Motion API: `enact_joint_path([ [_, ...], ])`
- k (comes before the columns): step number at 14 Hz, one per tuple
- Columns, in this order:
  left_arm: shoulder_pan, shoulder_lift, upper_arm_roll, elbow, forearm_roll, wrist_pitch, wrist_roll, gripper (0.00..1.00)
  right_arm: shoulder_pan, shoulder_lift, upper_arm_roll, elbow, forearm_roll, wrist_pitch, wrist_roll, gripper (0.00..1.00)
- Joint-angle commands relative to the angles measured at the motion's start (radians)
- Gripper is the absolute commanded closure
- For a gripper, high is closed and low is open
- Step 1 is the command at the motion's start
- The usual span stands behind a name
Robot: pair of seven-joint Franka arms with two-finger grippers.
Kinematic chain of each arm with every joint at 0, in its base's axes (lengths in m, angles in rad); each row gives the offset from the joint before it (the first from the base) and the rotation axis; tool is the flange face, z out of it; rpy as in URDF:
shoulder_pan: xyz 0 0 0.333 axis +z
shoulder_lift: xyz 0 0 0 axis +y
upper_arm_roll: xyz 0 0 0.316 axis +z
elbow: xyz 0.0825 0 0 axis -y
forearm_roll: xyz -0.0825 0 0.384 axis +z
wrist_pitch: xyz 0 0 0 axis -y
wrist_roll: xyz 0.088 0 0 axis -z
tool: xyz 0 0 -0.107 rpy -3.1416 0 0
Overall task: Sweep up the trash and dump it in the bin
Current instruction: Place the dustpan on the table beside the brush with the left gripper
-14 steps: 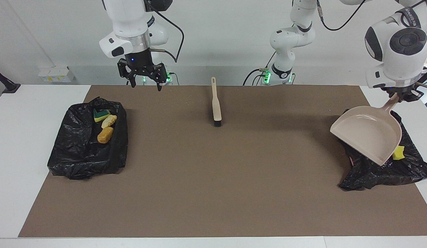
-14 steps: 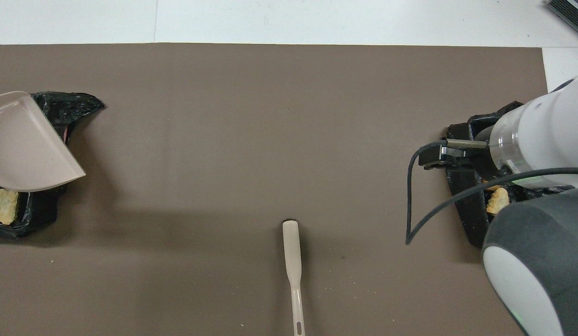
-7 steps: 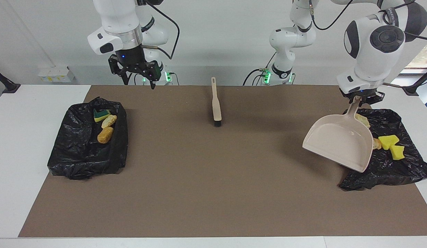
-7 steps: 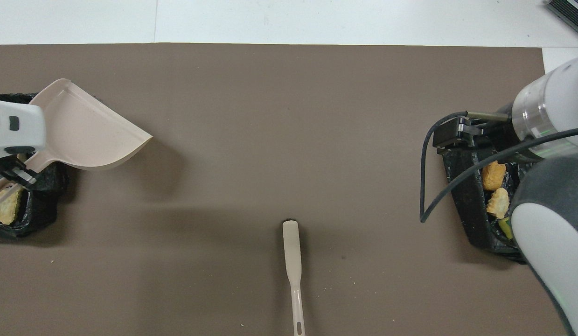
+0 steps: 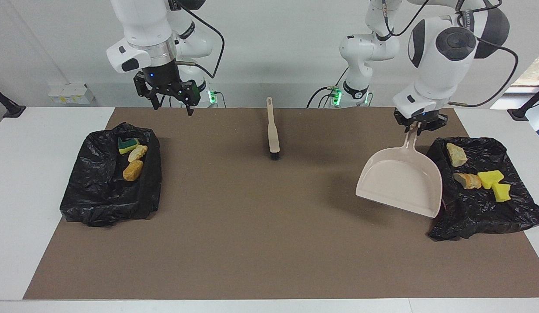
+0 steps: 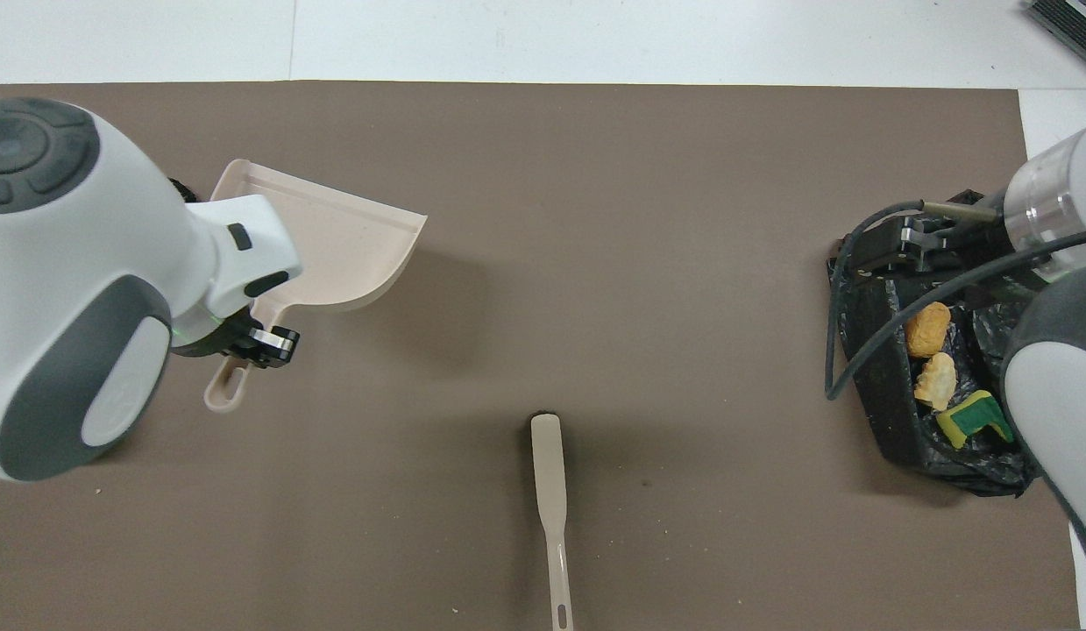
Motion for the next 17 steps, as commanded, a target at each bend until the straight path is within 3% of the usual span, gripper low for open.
enact_joint_path([
  [1, -0.052, -0.022, -0.018, -0.004, -0.061, 0.061, -0.131, 1.0, -0.035, -0.045, 0.009, -0.064, 0.021, 0.034, -0.063, 0.0],
  [7, -0.103, 0.016, -0.083, -0.012, -0.11, 0.208, -0.3, 1.0, -0.052, -0.104, 0.009, -0.164, 0.021, 0.085, -0.064, 0.0],
  [17, -0.223, 0.245, -0.083, -0.064, -0.097, 0.507, -0.475, 1.0, -0.052, -0.099, 0.01, -0.156, 0.043, 0.086, -0.059, 0.0],
])
